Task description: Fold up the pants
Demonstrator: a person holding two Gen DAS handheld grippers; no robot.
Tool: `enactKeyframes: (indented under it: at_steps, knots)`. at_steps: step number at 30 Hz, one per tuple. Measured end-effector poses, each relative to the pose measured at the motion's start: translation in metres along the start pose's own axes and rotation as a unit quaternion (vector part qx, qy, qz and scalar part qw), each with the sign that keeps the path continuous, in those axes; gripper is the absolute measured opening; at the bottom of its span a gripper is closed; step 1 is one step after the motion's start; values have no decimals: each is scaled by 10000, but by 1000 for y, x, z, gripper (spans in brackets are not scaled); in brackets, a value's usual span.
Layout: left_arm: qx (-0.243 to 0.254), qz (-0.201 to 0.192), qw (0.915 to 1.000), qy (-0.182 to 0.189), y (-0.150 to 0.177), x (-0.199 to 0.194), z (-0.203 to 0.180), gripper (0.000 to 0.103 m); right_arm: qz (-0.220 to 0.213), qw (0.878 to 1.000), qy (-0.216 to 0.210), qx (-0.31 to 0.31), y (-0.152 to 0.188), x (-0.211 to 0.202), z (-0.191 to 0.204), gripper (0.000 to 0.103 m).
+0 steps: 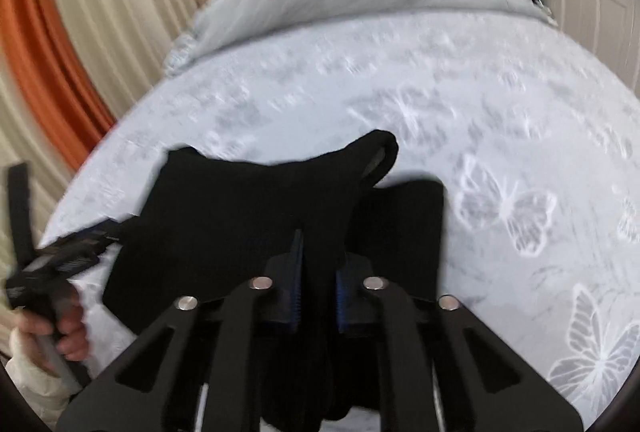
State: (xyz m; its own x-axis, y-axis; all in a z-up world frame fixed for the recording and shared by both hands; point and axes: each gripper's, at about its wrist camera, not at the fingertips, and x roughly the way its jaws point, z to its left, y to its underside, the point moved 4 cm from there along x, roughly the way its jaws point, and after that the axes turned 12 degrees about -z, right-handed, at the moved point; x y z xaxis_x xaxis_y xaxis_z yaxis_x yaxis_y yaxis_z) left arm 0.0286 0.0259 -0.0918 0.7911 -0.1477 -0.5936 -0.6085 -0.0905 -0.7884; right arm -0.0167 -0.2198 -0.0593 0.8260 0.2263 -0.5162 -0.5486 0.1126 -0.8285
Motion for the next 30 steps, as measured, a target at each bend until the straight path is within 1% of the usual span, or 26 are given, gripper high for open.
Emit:
enactKeyframes:
  at_steps: [1, 2, 4, 5, 6, 7, 8, 9, 10, 11, 12, 13, 14, 15, 17, 20, 22, 24, 25, 26, 27, 28, 29, 30]
  knots:
    - [19, -6, 10000, -3, 0, 0, 0, 83, -40, 9998, 112, -140, -1, -4, -1, 10]
    - [36, 4, 10000, -5, 1, 0, -1, 83, 82, 9996, 240, -126, 4, 1, -10, 10]
    - [40, 47, 10000, 28, 2, 2, -2, 83, 488, 9974, 502, 170, 26, 19, -39, 10]
    - [39, 81, 10000, 38, 3, 3, -3, 83, 650, 9962, 509, 293, 35, 26, -48, 11]
    - [48, 103, 9999, 50, 4, 4, -3, 83, 641, 9961, 430, 433, 36, 26, -52, 11]
    - [86, 126, 9999, 56, 5, 5, -5, 83, 614, 9965, 374, 426, 33, 23, -50, 12]
    - [108, 137, 9998, 56, 6, 6, -6, 83, 575, 9972, 318, 352, 28, 20, -45, 16]
    - [120, 148, 9998, 55, 6, 6, -6, 83, 493, 9977, 320, 344, 24, 16, -43, 17]
    - [119, 165, 9998, 64, 7, 6, -6, 83, 425, 9976, 277, 471, 20, 12, -43, 19]
    - [91, 187, 9997, 104, 6, 5, -5, 83, 396, 9967, 189, 685, 16, 9, -46, 27]
    - [54, 195, 9997, 152, 5, 4, -4, 83, 391, 9955, 165, 851, 15, 7, -51, 65]
    - [-39, 198, 9995, 242, 3, 2, -1, 83, 397, 9949, 264, 890, 14, 6, -55, 87]
    - [-168, 212, 9991, 337, 1, 1, 4, 86, 328, 9948, 426, 866, 15, 4, -59, 98]
    - [-319, 248, 9983, 428, 0, 0, 9, 87, 289, 9951, 470, 816, 15, 3, -63, 98]
    - [-745, 436, 9944, 612, -2, 4, 25, 87, 358, 9949, 417, 851, 20, 5, -68, 98]
    - [-1235, 673, 9880, 631, 2, 13, 43, 87, 376, 9944, 217, 967, 21, 10, -68, 98]
    - [-1429, 836, 9840, 658, 7, 20, 49, 87, 277, 9962, 170, 812, 17, 13, -59, 98]
    - [-1547, 1026, 9802, 693, 14, 27, 48, 87, 117, 9985, 134, 520, 9, 15, -48, 98]
    - [-1576, 1066, 9791, 720, 16, 28, 47, 87, 79, 9994, 25, 335, 5, 19, -40, 98]
    - [-1569, 1067, 9791, 732, 17, 29, 45, 87, 101, 9997, 4, 237, 4, 24, -37, 96]
    - [-1530, 1029, 9802, 717, 17, 28, 44, 87, 193, 9996, 26, 184, 5, 31, -36, 90]
    - [-1465, 984, 9817, 719, 16, 27, 41, 87, 431, 9988, 37, 220, 9, 44, -38, 83]
    - [-1417, 951, 9826, 734, 15, 27, 39, 87, 620, 9974, 69, 351, 13, 54, -43, 61]
    - [-1413, 938, 9827, 742, 14, 27, 39, 87, 700, 9964, 115, 467, 16, 58, -47, 51]
